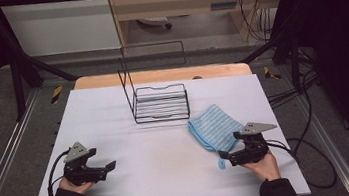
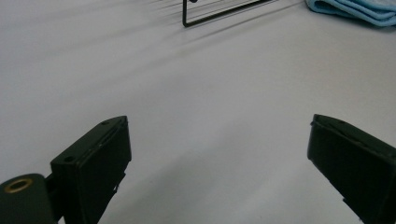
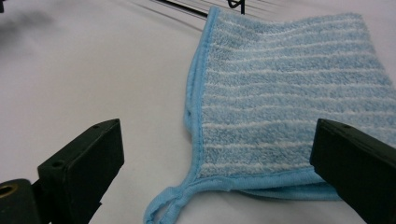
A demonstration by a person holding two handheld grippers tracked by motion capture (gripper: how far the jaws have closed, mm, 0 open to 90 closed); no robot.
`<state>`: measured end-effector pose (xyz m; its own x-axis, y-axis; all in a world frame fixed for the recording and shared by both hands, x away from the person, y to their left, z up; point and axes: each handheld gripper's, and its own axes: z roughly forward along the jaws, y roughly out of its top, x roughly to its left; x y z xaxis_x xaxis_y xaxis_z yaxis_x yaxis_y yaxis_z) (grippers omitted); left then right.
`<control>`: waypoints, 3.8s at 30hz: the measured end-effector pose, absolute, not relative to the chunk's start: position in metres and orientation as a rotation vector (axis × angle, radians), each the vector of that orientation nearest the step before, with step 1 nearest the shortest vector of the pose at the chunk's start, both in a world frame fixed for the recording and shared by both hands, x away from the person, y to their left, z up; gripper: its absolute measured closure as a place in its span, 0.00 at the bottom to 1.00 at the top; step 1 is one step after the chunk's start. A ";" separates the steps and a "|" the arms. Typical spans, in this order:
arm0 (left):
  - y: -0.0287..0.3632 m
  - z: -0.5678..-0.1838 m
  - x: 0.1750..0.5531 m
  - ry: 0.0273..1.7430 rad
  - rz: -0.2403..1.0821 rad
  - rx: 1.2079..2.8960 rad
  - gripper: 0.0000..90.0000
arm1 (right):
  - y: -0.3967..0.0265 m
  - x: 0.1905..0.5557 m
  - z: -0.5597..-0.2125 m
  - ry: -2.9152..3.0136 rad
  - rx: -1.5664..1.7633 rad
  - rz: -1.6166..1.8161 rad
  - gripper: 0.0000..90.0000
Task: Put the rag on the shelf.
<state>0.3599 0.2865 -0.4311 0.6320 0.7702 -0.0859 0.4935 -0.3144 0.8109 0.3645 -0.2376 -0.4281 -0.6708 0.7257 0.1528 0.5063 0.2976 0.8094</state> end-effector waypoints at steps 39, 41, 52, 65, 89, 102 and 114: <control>0.284 -0.432 0.362 0.991 0.397 2.002 0.07 | -0.198 0.395 -0.446 2.436 0.845 0.841 0.77; 0.284 -0.432 0.362 0.991 0.397 2.004 0.07 | -0.198 0.396 -0.446 2.439 0.847 0.840 0.80; 0.283 -0.433 0.363 0.993 0.395 2.000 0.08 | -0.201 0.399 -0.439 2.458 0.923 0.882 0.88; 0.283 -0.433 0.363 0.996 0.396 2.005 0.08 | -0.198 0.385 -0.426 2.488 1.017 1.031 0.88; 0.283 -0.433 0.363 1.001 0.395 2.011 0.08 | -0.148 0.362 -0.427 2.586 1.056 1.196 0.87; 0.283 -0.433 0.364 0.999 0.394 2.017 0.08 | -0.115 0.356 -0.431 2.622 1.027 1.223 0.86; 0.282 -0.433 0.363 0.997 0.394 2.020 0.08 | -0.112 0.359 -0.433 2.614 0.984 1.261 0.44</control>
